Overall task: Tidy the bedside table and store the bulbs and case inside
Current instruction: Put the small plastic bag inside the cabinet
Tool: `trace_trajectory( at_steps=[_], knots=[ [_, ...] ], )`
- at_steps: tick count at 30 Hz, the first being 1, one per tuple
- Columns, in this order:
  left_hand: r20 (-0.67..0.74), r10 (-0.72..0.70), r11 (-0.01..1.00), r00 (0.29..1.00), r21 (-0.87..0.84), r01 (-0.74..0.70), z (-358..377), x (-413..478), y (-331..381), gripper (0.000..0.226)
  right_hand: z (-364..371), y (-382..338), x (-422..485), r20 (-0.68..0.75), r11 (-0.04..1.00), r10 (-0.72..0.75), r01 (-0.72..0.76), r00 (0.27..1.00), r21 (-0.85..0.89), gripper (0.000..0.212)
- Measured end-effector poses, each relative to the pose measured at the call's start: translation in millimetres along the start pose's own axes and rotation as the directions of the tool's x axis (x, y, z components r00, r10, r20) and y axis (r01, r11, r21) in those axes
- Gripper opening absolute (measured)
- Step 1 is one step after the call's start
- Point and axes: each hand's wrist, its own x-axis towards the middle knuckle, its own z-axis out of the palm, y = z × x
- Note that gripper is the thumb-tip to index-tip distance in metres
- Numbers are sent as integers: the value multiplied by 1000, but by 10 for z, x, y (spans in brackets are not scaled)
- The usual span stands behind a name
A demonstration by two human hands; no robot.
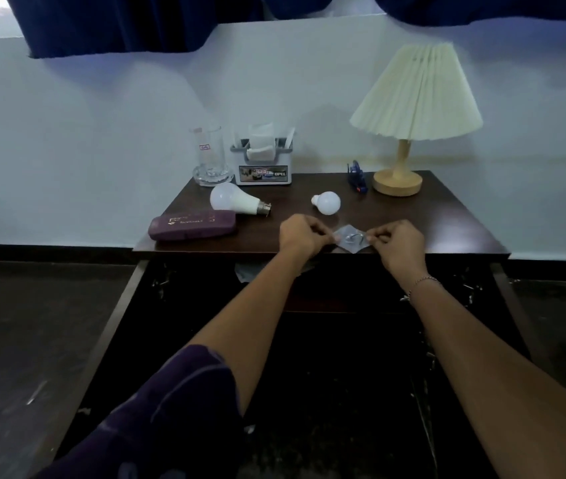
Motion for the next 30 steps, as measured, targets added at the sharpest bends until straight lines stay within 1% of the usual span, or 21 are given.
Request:
trace_trajectory(
  at_steps=[3,5,10,13,15,18,20,22,24,27,30],
  knots=[
    [41,23,1000,999,-11,-23,-44,27,-20,21,-53,-24,35,65,992,60,-67,996,106,17],
    [40,62,998,997,5,-63,-31,13,-30,19,-84,-29,15,93,981,87,-101,992,166,18],
    [-27,145,979,989,148,-140,48,5,-35,18,-125,-79,-20,101,955,155,-175,983,239,21],
    [-28,156,968,987,201,-147,62,-2,-40,19,-117,-66,-23,67,973,138,-148,988,179,16],
    [-32,158,967,987,207,-148,49,-23,-17,17,-120,-56,-13,65,976,131,-141,989,166,12],
    [-22,144,975,989,174,-138,37,-18,-3,16,-127,-51,3,81,969,156,-168,984,182,8],
    [-13,126,986,992,113,-123,38,21,-28,12,-115,-37,4,75,960,165,-178,983,216,9],
    [-11,117,992,993,49,-116,41,70,-59,7,-88,-5,22,52,948,174,-182,983,260,17],
    [-12,124,992,992,17,-124,44,104,-93,5,-74,7,37,33,943,183,-185,983,276,21],
    [-20,114,992,993,-49,-114,34,103,-120,5,-29,-4,42,34,967,145,-149,989,205,18],
    [-44,54,991,998,-122,-59,17,94,-97,6,-5,-45,34,25,989,112,-114,993,98,16]
  ],
)
